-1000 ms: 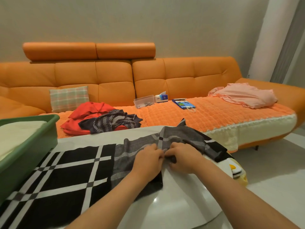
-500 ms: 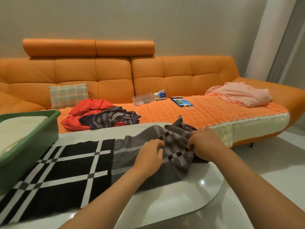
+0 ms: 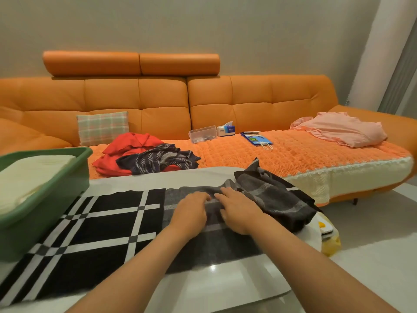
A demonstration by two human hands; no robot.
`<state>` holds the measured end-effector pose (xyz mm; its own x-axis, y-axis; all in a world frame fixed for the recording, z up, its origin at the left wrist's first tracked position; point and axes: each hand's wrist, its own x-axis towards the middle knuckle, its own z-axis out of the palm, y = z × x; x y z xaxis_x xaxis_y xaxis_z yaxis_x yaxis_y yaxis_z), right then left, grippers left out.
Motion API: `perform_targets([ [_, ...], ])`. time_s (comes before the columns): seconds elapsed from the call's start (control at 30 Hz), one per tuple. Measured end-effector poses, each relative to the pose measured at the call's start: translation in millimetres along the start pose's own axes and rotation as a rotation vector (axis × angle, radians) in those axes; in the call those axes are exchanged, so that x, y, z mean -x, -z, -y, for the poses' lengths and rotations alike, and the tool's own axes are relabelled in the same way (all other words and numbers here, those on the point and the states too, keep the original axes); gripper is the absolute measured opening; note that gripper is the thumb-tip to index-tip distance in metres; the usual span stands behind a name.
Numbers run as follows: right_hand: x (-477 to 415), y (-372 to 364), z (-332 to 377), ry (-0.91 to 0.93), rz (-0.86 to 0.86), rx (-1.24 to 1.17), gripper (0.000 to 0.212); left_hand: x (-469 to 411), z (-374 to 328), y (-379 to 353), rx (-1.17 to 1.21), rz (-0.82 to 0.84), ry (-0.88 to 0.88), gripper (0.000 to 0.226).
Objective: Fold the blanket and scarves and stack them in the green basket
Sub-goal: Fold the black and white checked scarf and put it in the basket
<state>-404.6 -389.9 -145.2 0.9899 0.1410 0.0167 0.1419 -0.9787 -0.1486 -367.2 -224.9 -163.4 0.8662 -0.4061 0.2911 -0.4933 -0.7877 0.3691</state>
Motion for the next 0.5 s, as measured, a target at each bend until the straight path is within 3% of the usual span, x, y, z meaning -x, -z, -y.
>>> perform_targets([
  [0.03, -6, -4, -2, -0.019, 0.023, 0.054, 0.058, -4, 8, 5, -0.093, -0.005, 0.034, 0.038],
  [0.1, -15, -9, -9, -0.108, 0.09, 0.12, 0.064, -12, 27, 9, -0.269, 0.137, 0.084, 0.057],
  [0.17, -21, -13, -16, -0.185, 0.133, 0.175, 0.067, -15, 45, 9, -0.321, 0.347, 0.134, 0.078],
  [0.23, -28, -14, -17, -0.226, 0.117, 0.22, 0.067, -13, 57, 3, -0.301, 0.446, 0.153, 0.086],
  [0.33, -42, -12, -3, -0.237, 0.012, 0.298, 0.065, -9, 61, -4, -0.295, 0.404, 0.13, 0.084],
  [0.4, -51, -16, 9, -0.174, -0.017, 0.224, 0.064, -10, 62, -4, -0.266, 0.395, 0.124, 0.078],
  [0.5, -58, -28, 23, -0.112, 0.142, 0.034, 0.068, -8, 67, 7, -0.145, 0.312, 0.124, 0.066],
])
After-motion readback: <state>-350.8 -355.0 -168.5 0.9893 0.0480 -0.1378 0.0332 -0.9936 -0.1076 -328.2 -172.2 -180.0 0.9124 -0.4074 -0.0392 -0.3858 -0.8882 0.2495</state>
